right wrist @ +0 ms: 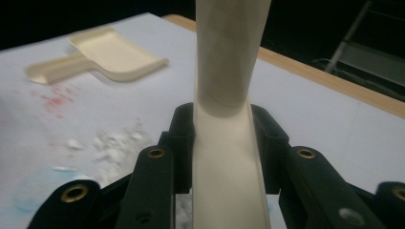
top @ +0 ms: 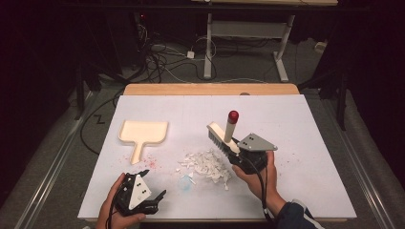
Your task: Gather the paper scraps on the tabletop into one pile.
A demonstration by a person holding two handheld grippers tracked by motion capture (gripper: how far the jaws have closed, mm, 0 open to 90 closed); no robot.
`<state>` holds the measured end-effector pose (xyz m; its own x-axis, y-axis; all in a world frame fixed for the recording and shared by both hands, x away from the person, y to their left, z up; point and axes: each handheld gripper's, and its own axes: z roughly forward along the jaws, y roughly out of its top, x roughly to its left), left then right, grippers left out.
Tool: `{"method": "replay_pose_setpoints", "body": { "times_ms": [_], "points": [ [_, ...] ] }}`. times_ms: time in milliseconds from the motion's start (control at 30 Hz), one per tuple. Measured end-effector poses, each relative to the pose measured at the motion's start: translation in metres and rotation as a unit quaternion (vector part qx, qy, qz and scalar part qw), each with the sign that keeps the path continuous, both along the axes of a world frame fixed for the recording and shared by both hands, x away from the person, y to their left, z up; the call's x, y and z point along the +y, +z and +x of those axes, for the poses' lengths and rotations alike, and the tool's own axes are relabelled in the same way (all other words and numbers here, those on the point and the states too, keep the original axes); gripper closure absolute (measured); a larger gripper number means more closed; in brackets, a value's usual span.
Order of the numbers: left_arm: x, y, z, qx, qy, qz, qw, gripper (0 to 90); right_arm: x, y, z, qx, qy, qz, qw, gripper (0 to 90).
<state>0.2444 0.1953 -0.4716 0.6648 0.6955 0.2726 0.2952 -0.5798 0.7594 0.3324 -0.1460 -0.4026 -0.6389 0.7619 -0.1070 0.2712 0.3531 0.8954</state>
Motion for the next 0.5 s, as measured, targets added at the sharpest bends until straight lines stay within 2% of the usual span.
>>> {"method": "replay_pose_setpoints", "body": {
  "times_ms": [100, 233, 367, 500],
  "points": [
    [0.005, 0.003, -0.001, -0.006, 0.014, -0.008, 0.9999, 15.9, 0.007, 0.005, -0.009, 0.014, 0.033, 0.03, 0.9989, 67.8],
    [0.018, 0.007, -0.005, -0.017, 0.038, -0.025, 0.9988, 15.8, 0.028, 0.005, -0.02, 0.041, 0.081, 0.056, 0.9943, 67.8],
    [0.029, 0.008, -0.008, -0.015, 0.06, -0.041, 0.9972, 15.0, 0.054, -0.004, -0.025, 0.077, 0.111, 0.075, 0.9881, 67.8],
    [0.03, 0.007, -0.008, -0.014, 0.058, -0.039, 0.9974, 15.0, 0.079, -0.016, -0.03, 0.102, 0.131, 0.074, 0.9833, 67.8]
  ]
}}
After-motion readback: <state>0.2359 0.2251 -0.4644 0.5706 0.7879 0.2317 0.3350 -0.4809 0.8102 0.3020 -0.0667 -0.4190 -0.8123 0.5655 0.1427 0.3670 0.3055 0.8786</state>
